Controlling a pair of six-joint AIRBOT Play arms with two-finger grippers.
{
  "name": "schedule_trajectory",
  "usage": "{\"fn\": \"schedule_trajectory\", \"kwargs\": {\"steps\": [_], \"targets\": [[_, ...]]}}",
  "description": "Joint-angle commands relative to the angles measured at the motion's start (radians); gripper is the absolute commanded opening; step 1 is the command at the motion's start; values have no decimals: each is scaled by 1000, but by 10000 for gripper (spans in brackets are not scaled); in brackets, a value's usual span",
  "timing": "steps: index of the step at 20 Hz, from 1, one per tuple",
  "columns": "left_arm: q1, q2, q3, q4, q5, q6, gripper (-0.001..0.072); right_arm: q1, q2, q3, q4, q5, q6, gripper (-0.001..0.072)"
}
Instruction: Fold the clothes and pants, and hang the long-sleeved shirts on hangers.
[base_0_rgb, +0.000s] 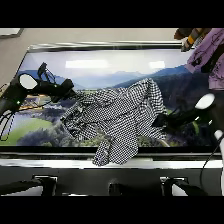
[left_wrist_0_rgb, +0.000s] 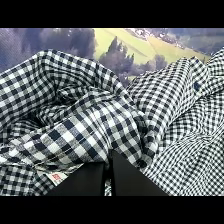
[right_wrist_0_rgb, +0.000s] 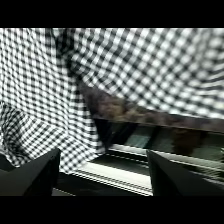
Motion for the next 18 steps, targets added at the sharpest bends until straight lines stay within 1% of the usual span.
{"fn": "schedule_trajectory", "kwargs": {"steps": [1,5,7,9,11,12,13,14,15,16,17,18], "targets": [[1,0,1,0,-3,0,29,98,45,-259,132,-220,-5,622],[1,0,1,0,-3,0,29,220,42,-327,227,-402,6,621],[0,0,1,0,-3,0,28,245,11,-327,275,-437,14,619],[0,0,1,0,-3,0,29,259,-30,-327,364,-460,8,615],[0,0,1,0,-3,0,29,269,-58,-327,403,-486,9,577],[0,0,1,1,-3,0,29,274,-71,-327,412,-485,10,544],[0,0,1,1,-3,0,29,275,-81,-327,417,-474,18,484],[0,0,1,1,-3,0,29,275,-88,-327,423,-462,18,326],[0,0,1,1,-3,0,29,275,-88,-327,425,-453,17,87],[0,0,1,1,-3,0,30,273,-87,-325,433,-446,17,30],[2,0,1,1,-3,0,97,272,-79,-317,431,-433,17,29],[8,0,1,0,-5,0,278,262,-64,-298,400,-420,26,29]]}}
